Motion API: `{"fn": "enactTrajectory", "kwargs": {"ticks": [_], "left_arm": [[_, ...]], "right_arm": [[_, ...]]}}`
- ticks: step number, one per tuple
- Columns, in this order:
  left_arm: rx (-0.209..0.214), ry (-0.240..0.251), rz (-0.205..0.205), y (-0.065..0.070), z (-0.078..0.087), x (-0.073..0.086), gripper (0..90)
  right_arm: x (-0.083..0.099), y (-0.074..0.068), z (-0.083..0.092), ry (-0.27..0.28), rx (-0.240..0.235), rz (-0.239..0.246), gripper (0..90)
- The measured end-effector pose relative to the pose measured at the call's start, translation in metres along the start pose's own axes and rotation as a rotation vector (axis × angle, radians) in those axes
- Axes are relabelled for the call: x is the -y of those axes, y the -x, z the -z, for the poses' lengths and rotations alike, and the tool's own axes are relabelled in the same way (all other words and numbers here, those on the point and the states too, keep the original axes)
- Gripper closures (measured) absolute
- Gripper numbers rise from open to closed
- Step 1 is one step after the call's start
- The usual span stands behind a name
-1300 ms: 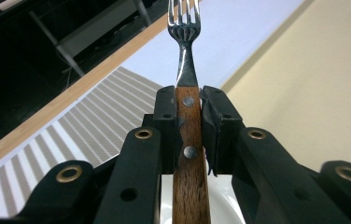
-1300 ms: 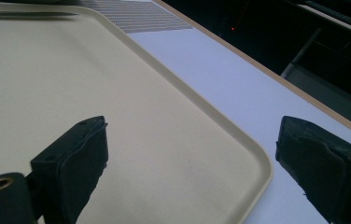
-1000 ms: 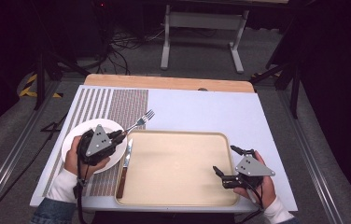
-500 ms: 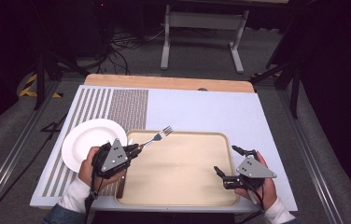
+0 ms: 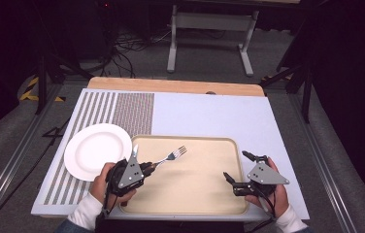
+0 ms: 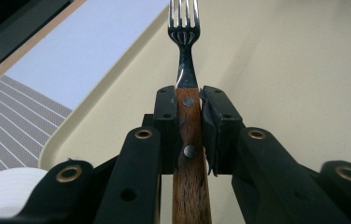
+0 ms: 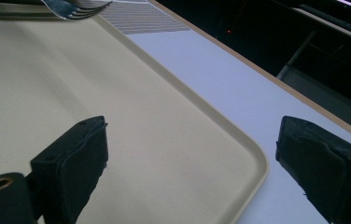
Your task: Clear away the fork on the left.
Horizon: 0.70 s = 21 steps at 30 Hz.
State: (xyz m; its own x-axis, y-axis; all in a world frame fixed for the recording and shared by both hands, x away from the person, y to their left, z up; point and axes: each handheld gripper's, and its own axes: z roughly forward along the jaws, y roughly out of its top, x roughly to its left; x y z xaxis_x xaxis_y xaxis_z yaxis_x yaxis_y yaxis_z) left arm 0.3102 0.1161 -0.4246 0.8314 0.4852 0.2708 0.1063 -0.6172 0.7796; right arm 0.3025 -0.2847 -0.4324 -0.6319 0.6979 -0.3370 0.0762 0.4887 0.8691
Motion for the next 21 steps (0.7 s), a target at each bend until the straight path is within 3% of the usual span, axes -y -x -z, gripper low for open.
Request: {"fn": "enactTrajectory", "kwargs": {"ticks": [10,21], "left_arm": [[0.001,-0.033,0.020,0.018,-0.009,0.003,76.7],[0.033,-0.071,0.038,0.040,-0.017,0.008,76.6]], "right_arm": [[0.001,0.002,0.000,-0.003,0.001,-0.004,10.1],[0.002,0.003,0.000,-0.005,0.003,-0.007,10.1]]}}
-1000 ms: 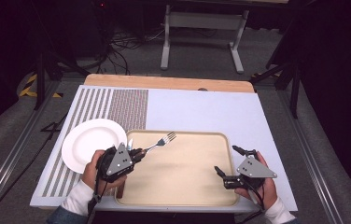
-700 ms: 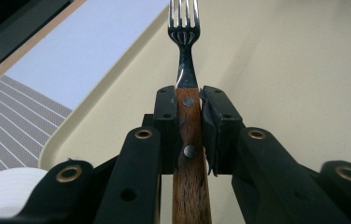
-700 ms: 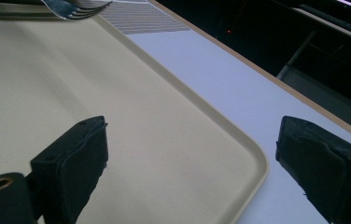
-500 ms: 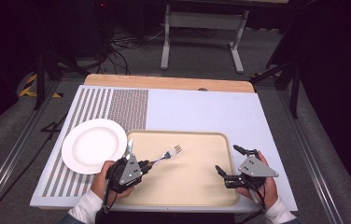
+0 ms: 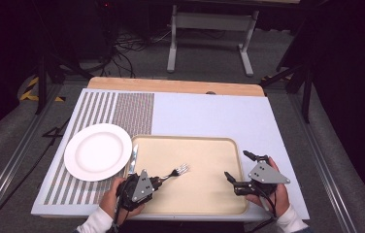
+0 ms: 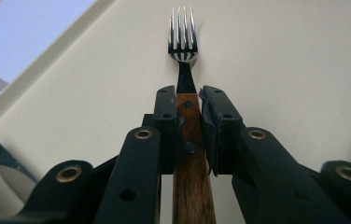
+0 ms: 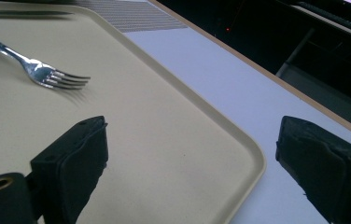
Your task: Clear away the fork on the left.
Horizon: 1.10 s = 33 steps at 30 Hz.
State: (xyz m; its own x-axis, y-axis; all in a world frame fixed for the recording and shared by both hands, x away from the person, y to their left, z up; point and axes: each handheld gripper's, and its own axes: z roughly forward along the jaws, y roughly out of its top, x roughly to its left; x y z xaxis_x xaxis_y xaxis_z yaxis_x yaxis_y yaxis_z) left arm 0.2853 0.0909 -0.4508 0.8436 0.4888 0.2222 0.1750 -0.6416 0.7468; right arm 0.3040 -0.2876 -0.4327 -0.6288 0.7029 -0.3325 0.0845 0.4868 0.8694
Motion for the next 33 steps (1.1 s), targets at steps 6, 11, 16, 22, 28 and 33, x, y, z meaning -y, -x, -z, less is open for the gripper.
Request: {"fn": "enactTrajectory", "kwargs": {"ticks": [6,11,16,22,28,33], "left_arm": [[0.024,-0.015,0.003,0.006,-0.002,0.002,76.6],[0.029,-0.012,0.018,0.010,-0.003,0.005,76.5],[0.040,-0.005,0.037,0.012,0.001,0.008,75.1],[0.081,0.047,0.071,0.003,0.013,0.008,82.8],[0.091,0.039,0.005,-0.008,0.014,0.004,89.5],[0.145,0.024,-0.103,-0.015,0.005,-0.008,89.5]], "right_arm": [[0.000,0.000,0.000,-0.001,-0.001,-0.001,10.1],[0.001,0.000,0.000,-0.005,0.000,-0.002,10.1],[0.001,0.000,-0.001,-0.008,-0.001,0.000,10.1],[0.001,0.001,-0.001,-0.009,-0.002,-0.005,10.1],[0.001,0.001,-0.001,-0.009,-0.002,-0.006,10.1],[0.001,0.001,-0.002,-0.012,-0.002,-0.011,10.1]]}}
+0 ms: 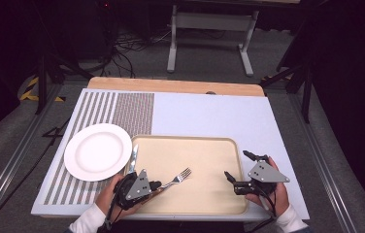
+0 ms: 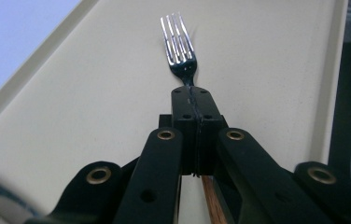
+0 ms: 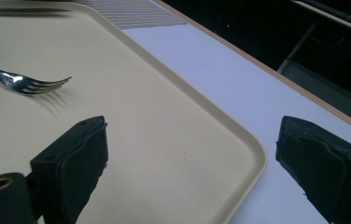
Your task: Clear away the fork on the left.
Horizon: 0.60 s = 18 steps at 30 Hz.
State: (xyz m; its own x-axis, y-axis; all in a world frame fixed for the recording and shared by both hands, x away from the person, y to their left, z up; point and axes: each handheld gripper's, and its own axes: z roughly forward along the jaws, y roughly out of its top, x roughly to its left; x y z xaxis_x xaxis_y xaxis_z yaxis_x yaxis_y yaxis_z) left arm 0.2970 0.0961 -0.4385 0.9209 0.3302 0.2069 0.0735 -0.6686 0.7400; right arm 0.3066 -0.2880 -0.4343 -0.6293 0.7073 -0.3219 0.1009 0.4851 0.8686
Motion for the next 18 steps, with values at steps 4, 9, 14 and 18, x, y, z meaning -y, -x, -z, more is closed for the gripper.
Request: {"fn": "enactTrajectory", "kwargs": {"ticks": [4,9,14,18], "left_arm": [[0.054,-0.026,-0.054,-0.006,-0.012,-0.009,89.5],[0.122,-0.062,-0.206,-0.009,-0.033,-0.025,89.6],[0.188,-0.084,-0.274,-0.011,-0.048,-0.034,89.5],[0.196,-0.146,-0.307,-0.007,-0.059,-0.034,89.5]], "right_arm": [[0.001,-0.001,-0.002,-0.009,-0.003,0.006,10.1],[0.002,-0.001,-0.003,-0.017,-0.001,0.000,10.1],[0.003,-0.002,-0.003,-0.025,-0.004,0.004,10.1],[0.004,-0.002,-0.003,-0.030,-0.002,0.001,10.1]]}}
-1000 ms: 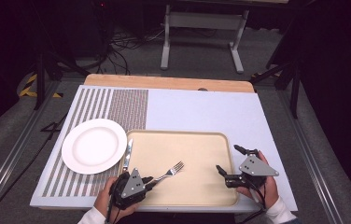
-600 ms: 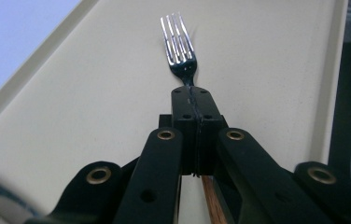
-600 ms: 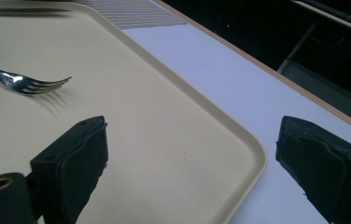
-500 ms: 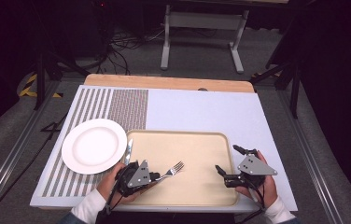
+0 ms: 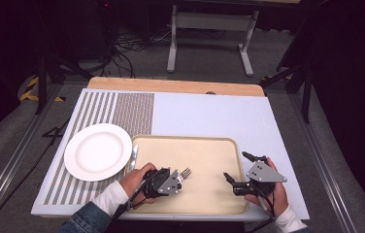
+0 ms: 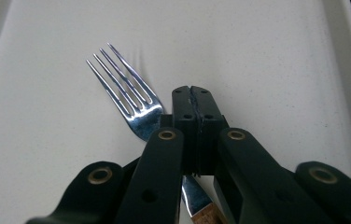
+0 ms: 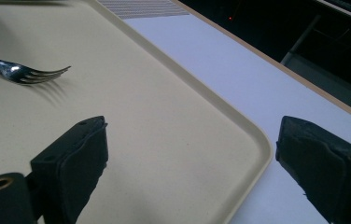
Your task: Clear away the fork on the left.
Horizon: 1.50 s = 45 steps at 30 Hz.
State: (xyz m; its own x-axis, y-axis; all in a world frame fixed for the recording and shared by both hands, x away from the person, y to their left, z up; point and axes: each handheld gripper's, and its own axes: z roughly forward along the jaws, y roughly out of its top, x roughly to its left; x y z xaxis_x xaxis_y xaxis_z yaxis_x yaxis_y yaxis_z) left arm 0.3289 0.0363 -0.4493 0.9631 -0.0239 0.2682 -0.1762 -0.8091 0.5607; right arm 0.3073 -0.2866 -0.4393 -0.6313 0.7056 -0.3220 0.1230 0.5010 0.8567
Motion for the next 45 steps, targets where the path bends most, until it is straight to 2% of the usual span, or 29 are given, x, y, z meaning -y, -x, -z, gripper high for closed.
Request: {"fn": "enactTrajectory", "kwargs": {"ticks": [4,10,11,18,27,45], "left_arm": [[0.001,-0.008,0.003,0.000,-0.002,0.001,89.5],[-0.010,0.005,0.040,-0.005,-0.003,0.006,89.6],[-0.032,-0.009,0.057,-0.008,-0.002,0.008,89.5],[-0.063,-0.016,0.099,-0.012,0.001,0.015,89.5],[-0.087,-0.042,0.130,-0.014,0.006,0.022,89.4],[-0.137,-0.078,0.182,-0.015,0.019,0.039,89.4]], "right_arm": [[-0.001,-0.001,0.000,0.000,-0.002,0.002,10.1],[0.000,-0.002,-0.001,-0.006,-0.007,0.006,10.1],[0.000,-0.002,-0.001,-0.005,-0.007,0.006,10.1],[0.000,-0.002,-0.001,-0.006,-0.009,0.008,10.1],[0.001,-0.003,-0.003,-0.020,-0.020,0.018,10.1],[0.000,-0.002,-0.003,-0.014,-0.020,0.022,10.1]]}}
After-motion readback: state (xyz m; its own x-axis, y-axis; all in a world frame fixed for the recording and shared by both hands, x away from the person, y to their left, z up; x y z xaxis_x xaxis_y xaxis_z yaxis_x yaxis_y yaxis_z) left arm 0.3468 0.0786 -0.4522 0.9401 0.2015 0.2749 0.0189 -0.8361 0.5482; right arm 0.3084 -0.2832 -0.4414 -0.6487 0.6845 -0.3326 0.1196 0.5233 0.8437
